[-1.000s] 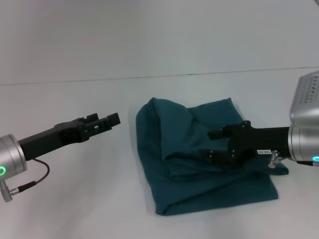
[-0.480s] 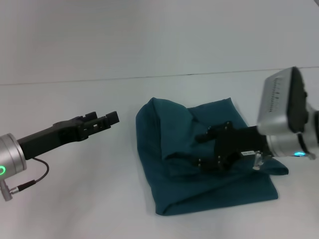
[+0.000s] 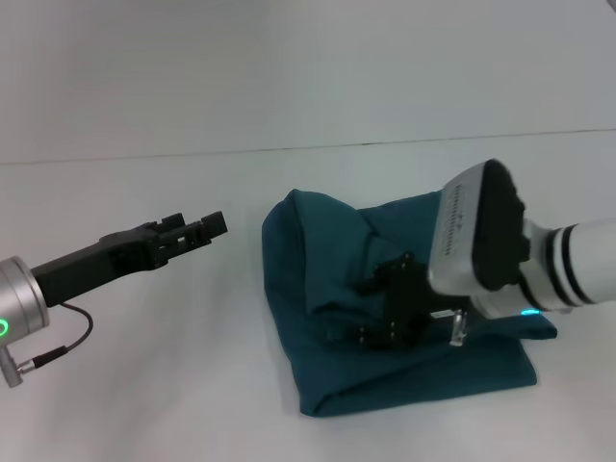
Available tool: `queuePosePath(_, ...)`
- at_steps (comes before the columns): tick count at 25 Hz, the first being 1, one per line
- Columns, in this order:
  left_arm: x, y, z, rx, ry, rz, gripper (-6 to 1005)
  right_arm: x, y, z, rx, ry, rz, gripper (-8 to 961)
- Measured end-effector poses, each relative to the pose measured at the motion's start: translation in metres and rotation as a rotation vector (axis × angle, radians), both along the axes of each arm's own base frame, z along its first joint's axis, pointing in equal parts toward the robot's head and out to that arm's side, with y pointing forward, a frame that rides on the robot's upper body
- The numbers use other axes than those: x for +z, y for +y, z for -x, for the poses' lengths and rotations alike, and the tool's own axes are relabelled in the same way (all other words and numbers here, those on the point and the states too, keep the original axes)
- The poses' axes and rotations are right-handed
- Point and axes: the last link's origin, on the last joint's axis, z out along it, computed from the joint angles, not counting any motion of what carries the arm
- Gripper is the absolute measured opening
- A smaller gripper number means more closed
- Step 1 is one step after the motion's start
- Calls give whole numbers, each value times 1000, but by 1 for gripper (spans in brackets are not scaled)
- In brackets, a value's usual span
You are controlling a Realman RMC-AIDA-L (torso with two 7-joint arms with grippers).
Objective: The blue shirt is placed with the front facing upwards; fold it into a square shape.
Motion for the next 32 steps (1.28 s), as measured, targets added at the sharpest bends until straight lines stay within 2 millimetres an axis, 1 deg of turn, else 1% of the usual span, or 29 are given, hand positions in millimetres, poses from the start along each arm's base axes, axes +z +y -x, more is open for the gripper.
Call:
queuePosePath(13, 1, 2, 1, 6, 6, -9, 933, -19, 2, 1, 4, -68, -15, 627)
queuePosePath(22, 2, 4, 0, 7, 10, -14, 933, -19, 4, 5, 4, -66, -19, 626)
queuePosePath(32, 3, 5, 1, 13, 12, -21, 933, -18, 5, 10, -65, -79, 2, 627)
